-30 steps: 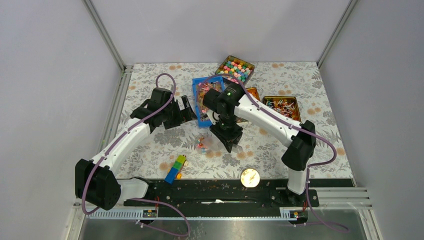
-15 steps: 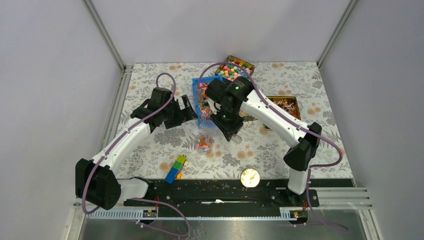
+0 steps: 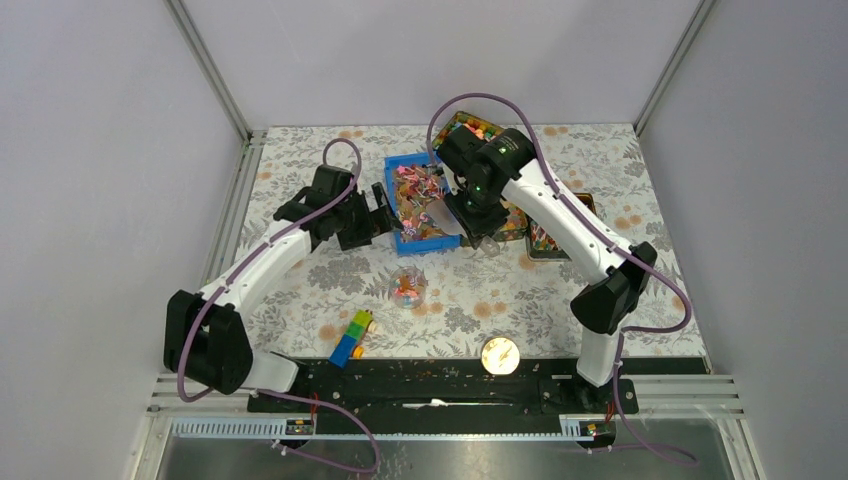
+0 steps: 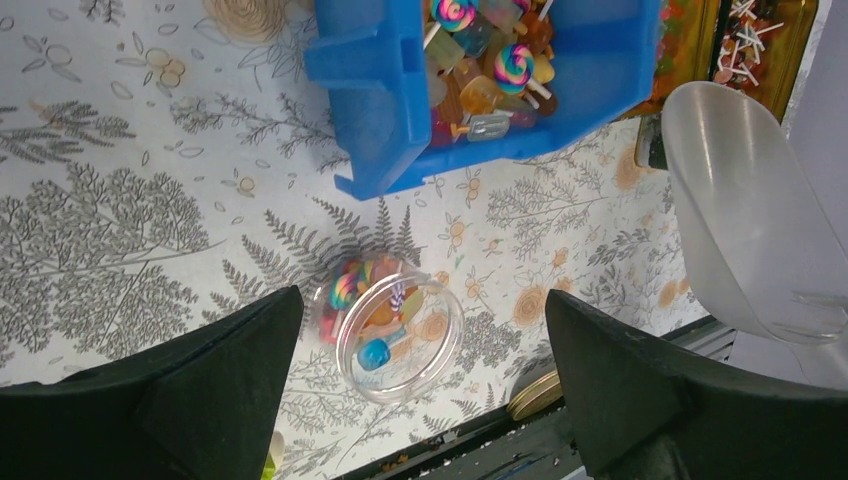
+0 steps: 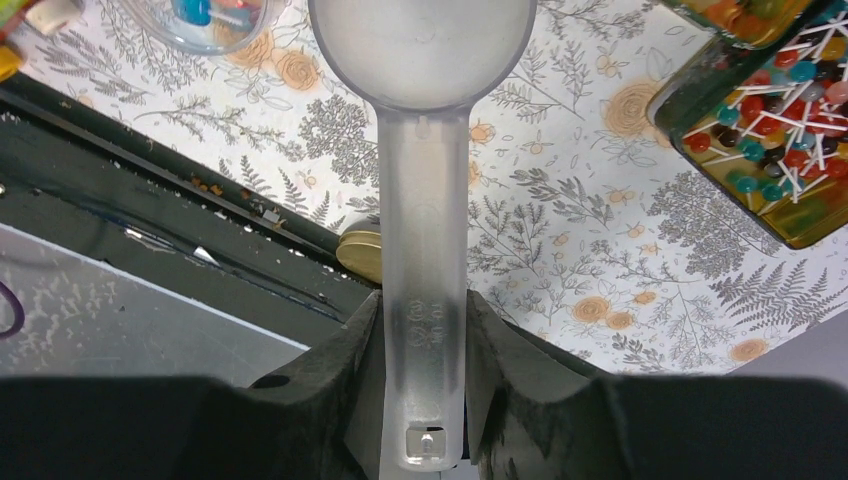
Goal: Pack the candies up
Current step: Move the storage box to the center of the board.
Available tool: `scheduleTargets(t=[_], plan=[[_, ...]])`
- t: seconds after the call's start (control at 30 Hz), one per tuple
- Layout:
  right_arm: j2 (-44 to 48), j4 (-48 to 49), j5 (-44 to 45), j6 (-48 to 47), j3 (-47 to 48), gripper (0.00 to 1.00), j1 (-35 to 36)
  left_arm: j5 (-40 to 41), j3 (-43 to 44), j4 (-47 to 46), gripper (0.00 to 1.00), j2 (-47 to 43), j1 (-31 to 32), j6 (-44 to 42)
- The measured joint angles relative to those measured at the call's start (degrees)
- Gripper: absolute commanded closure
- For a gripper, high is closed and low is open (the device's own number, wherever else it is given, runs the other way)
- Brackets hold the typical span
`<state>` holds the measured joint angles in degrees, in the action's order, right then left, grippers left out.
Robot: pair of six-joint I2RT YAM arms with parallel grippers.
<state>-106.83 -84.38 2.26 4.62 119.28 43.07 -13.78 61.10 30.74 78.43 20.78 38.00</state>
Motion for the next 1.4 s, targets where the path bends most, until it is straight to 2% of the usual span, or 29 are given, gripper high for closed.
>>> scheduleTargets(t=[0.3,0.63,1.07,1.4], plan=[[-0.6,1.3,1.8,3.6,1.6,1.00,-0.7,-2.2,5.6,-0.5,0.11,8.3,-0.6,0.0],[-0.9,2.8,3.4,5.7,1.1,1.00,-2.5,-8.9,11.2,-2.6,0.15,20.5,-0.7,-0.2],[-2.4,0.7,4.1,4.3,-0.9,1.00,-2.5,-15.3,14.8,-5.4,0.17,25.8,1.6,0.2],[-7.8,-1.5,0.2,4.3,0.2,1.00,-2.5,-13.1,14.5,-4.5,0.15,23.8,2.1,-1.6]])
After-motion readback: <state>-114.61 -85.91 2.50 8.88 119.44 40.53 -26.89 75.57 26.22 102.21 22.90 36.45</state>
